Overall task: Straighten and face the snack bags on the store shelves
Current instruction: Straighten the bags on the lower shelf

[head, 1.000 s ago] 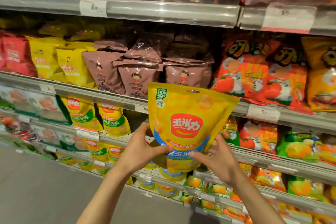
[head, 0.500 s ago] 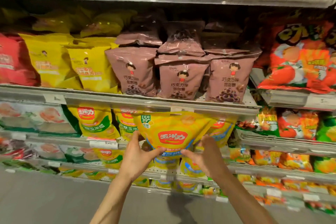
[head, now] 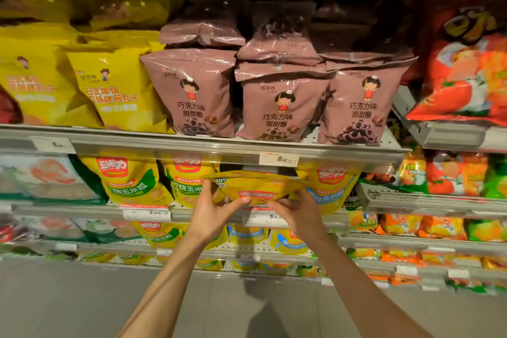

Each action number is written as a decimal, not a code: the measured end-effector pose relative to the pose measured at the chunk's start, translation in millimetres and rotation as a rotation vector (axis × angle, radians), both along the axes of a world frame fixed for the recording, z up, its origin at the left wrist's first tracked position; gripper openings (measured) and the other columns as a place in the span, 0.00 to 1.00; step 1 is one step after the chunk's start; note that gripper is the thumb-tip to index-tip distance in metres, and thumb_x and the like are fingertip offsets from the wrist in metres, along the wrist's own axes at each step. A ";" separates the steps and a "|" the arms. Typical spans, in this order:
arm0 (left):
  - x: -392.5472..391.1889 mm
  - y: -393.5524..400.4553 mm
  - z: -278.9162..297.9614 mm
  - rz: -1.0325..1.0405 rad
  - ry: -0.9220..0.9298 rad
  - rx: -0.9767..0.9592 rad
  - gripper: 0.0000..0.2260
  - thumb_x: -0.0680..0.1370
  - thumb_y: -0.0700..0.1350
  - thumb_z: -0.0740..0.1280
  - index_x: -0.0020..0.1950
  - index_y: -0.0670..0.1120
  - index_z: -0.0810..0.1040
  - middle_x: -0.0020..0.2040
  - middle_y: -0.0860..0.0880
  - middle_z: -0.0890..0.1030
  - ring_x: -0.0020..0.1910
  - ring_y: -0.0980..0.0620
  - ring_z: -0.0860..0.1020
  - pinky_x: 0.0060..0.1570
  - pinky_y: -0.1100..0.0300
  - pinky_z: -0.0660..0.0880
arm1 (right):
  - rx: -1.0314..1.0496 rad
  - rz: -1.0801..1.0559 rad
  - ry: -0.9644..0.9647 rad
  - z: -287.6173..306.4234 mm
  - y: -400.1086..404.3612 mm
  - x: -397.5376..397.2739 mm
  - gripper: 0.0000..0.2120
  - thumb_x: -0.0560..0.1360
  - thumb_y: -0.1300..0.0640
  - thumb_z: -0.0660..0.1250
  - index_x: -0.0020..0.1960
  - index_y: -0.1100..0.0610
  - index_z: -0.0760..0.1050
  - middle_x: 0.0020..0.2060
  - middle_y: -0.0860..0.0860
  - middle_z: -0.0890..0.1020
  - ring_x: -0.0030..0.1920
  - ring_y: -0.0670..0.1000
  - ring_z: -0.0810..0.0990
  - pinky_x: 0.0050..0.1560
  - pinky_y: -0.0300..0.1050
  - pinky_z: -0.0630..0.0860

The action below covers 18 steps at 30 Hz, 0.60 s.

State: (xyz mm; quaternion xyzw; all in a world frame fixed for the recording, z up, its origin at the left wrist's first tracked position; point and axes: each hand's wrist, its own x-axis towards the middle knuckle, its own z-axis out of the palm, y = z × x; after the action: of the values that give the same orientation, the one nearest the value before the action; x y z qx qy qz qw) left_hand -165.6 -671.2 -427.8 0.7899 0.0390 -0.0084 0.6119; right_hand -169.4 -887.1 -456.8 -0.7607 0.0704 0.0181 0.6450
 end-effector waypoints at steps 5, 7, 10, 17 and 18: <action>10.6 1.1 -13.2 0.012 -0.030 0.052 0.23 0.68 0.53 0.81 0.46 0.53 0.66 0.39 0.58 0.71 0.41 0.57 0.73 0.48 0.54 0.79 | 0.009 -0.020 0.004 -10.6 0.6 12.3 0.15 0.73 0.69 0.74 0.57 0.63 0.74 0.36 0.44 0.81 0.38 0.44 0.80 0.43 0.42 0.79; 15.8 0.7 -17.9 0.001 -0.010 0.061 0.23 0.68 0.55 0.80 0.48 0.52 0.67 0.42 0.57 0.73 0.46 0.56 0.75 0.53 0.58 0.78 | 0.031 -0.039 0.007 -14.1 -0.2 17.0 0.18 0.73 0.68 0.75 0.61 0.61 0.75 0.46 0.51 0.84 0.46 0.49 0.83 0.50 0.41 0.81; 21.4 -3.2 -17.2 -0.021 0.020 0.077 0.21 0.73 0.48 0.79 0.52 0.46 0.68 0.44 0.59 0.74 0.45 0.69 0.74 0.45 0.75 0.71 | 0.022 -0.040 0.016 -19.2 -1.4 22.1 0.20 0.73 0.65 0.76 0.62 0.56 0.76 0.51 0.50 0.84 0.52 0.51 0.84 0.51 0.40 0.81; 37.1 -5.8 -23.1 -0.054 0.085 0.046 0.24 0.74 0.50 0.78 0.61 0.49 0.68 0.54 0.64 0.72 0.64 0.59 0.69 0.61 0.62 0.67 | -0.032 -0.077 0.021 -25.7 -2.1 32.1 0.17 0.73 0.66 0.76 0.59 0.54 0.77 0.49 0.47 0.83 0.48 0.42 0.82 0.45 0.30 0.77; 38.1 -7.2 -25.2 -0.059 0.096 0.036 0.23 0.74 0.50 0.78 0.61 0.49 0.68 0.54 0.65 0.72 0.62 0.61 0.70 0.60 0.64 0.68 | -0.022 -0.077 0.027 -26.1 -1.5 32.6 0.17 0.73 0.63 0.77 0.58 0.53 0.78 0.49 0.46 0.84 0.50 0.44 0.83 0.47 0.31 0.78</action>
State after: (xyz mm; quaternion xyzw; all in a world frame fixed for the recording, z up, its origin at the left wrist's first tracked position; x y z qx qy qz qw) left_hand -127.6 -678.4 -453.0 0.8003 0.0453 -0.0638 0.5944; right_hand -136.7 -888.7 -482.9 -0.7640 0.1087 0.0026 0.6359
